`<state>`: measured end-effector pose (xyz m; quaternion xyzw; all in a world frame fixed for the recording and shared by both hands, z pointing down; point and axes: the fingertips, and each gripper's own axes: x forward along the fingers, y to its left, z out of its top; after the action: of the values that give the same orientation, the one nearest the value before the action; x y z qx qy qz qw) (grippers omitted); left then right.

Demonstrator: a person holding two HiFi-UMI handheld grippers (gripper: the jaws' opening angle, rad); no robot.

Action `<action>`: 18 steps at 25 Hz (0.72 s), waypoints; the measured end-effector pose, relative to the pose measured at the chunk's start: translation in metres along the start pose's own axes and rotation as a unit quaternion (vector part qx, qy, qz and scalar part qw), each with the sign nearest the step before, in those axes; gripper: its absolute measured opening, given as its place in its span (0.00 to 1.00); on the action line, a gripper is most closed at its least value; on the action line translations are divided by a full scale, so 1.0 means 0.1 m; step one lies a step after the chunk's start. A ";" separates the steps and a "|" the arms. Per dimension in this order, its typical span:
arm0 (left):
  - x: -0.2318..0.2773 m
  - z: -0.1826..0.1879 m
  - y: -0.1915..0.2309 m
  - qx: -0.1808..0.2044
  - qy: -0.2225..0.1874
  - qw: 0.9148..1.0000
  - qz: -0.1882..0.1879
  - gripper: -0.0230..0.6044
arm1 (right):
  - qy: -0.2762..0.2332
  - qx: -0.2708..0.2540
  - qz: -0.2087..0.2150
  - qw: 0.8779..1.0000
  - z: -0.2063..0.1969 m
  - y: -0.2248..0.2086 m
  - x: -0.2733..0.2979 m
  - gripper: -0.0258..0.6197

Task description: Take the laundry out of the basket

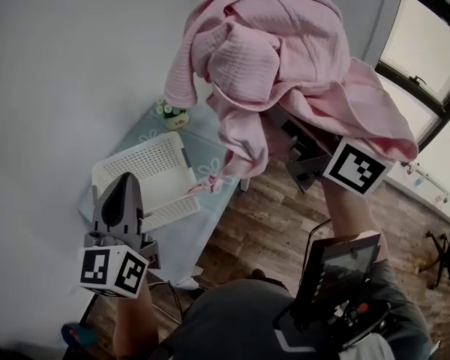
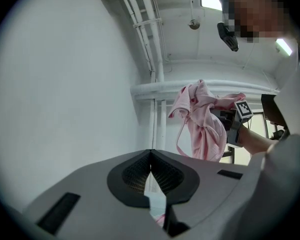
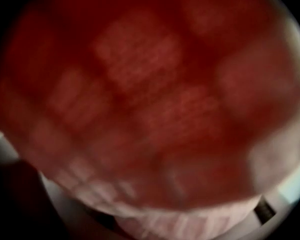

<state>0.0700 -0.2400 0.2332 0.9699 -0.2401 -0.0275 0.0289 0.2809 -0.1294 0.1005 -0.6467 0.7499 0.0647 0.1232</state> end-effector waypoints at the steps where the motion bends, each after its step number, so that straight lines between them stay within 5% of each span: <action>1: 0.07 0.00 -0.13 0.000 0.001 1.000 -0.006 0.05 | 0.000 0.003 -0.002 1.000 0.04 -0.07 -0.10 0.49; 9: 0.59 0.04 -1.11 -0.002 0.022 0.999 -0.042 0.05 | -0.002 0.015 -0.022 1.000 0.42 -0.66 -0.84 0.49; 18: 0.86 -0.08 -1.61 -0.007 0.022 0.996 -0.089 0.05 | 0.023 0.007 -0.077 0.997 0.05 -0.84 -1.36 0.49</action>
<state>0.2209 -0.1377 0.2268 0.9876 -0.1520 -0.0097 0.0381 0.3818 -0.0110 0.1380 -0.7031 0.7009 0.0343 0.1150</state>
